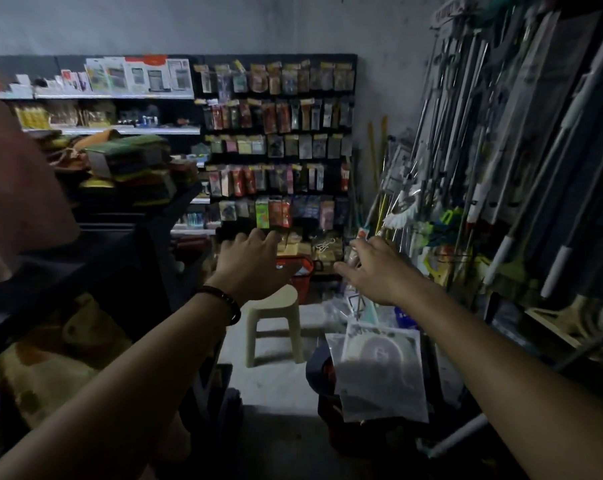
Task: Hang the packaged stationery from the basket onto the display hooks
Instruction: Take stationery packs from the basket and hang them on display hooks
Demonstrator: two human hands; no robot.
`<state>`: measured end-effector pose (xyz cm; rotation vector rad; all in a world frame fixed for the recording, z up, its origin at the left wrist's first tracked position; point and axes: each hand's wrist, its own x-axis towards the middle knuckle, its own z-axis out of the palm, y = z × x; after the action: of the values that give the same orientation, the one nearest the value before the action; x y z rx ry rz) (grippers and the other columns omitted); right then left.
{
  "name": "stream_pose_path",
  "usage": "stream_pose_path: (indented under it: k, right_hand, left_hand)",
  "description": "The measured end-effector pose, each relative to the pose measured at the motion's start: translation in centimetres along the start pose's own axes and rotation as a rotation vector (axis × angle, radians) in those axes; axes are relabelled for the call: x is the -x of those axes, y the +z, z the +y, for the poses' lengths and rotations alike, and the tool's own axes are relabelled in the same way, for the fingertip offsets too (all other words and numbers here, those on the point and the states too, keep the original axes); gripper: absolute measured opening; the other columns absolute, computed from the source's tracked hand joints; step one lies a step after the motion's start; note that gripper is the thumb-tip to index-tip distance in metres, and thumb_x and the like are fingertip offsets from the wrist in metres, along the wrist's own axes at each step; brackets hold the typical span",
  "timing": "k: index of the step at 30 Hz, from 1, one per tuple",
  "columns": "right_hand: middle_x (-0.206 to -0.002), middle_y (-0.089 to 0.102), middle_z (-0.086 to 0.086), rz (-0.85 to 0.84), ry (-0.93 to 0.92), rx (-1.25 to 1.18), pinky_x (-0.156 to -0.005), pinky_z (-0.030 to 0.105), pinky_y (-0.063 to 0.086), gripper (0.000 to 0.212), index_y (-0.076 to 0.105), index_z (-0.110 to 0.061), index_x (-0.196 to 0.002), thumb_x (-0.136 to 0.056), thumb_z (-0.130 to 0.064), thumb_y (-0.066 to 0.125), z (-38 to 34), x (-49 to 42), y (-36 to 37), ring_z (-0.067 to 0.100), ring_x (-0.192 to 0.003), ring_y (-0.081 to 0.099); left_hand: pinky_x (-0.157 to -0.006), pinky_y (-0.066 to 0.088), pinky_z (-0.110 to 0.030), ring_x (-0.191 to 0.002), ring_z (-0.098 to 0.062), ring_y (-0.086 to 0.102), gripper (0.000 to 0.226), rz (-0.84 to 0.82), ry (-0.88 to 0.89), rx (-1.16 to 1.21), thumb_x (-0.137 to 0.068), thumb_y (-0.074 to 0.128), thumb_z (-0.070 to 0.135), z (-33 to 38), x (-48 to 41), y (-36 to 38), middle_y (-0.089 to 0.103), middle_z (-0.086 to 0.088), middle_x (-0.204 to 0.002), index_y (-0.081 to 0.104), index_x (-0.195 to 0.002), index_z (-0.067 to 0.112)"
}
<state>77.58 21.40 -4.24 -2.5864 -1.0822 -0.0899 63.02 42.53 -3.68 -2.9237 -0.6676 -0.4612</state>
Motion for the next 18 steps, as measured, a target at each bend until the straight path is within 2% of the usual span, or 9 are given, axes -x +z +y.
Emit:
stream_pose_path:
  k: [6, 10, 14, 18]
  right_hand:
    - [-0.159, 0.035, 0.012, -0.002, 0.013, 0.071, -0.113, 0.054, 0.041, 0.081, 0.032, -0.022, -0.158, -0.097, -0.074, 0.044, 0.5, -10.9, 1.1, 0.033, -0.145, 0.038]
    - [-0.163, 0.031, 0.011, -0.04, 0.018, 0.068, -0.116, 0.055, 0.038, 0.083, 0.029, -0.022, -0.16, -0.098, -0.074, 0.044, 1.6, -18.0, 3.0, 0.034, -0.15, 0.031]
    - [-0.167, 0.024, 0.014, -0.067, 0.014, 0.062, -0.118, 0.058, 0.034, 0.085, 0.028, -0.019, -0.161, -0.098, -0.073, 0.044, 3.5, -25.7, 5.2, 0.037, -0.153, 0.026]
    - [-0.164, 0.029, 0.014, -0.058, -0.019, 0.081, -0.117, 0.057, 0.035, 0.086, 0.028, -0.02, -0.161, -0.096, -0.076, 0.042, 5.9, -33.4, 6.7, 0.036, -0.152, 0.027]
  left_hand:
    - [-0.1, 0.049, -0.056, -0.125, -0.036, 0.06, 0.082, 0.009, 0.035, -0.026, -0.091, 0.037, 0.088, -4.1, -10.4, 3.7, 0.059, -0.009, -0.141, 0.045, -0.148, 0.029]
    - [-0.107, 0.049, -0.058, -0.129, -0.038, 0.059, 0.083, -0.051, 0.018, -0.039, -0.091, 0.04, 0.087, -5.6, -16.6, 6.4, 0.057, -0.01, -0.145, 0.045, -0.149, 0.028]
    - [-0.107, 0.049, -0.059, -0.13, -0.037, 0.057, 0.084, -0.058, 0.017, -0.045, -0.09, 0.045, 0.086, -6.5, -23.6, 8.8, 0.056, -0.011, -0.147, 0.043, -0.15, 0.027]
    - [-0.11, 0.047, -0.061, -0.133, -0.037, 0.058, 0.088, -0.052, 0.006, -0.051, -0.09, 0.046, 0.086, -6.6, -30.5, 11.2, 0.056, -0.012, -0.148, 0.037, -0.155, 0.027]
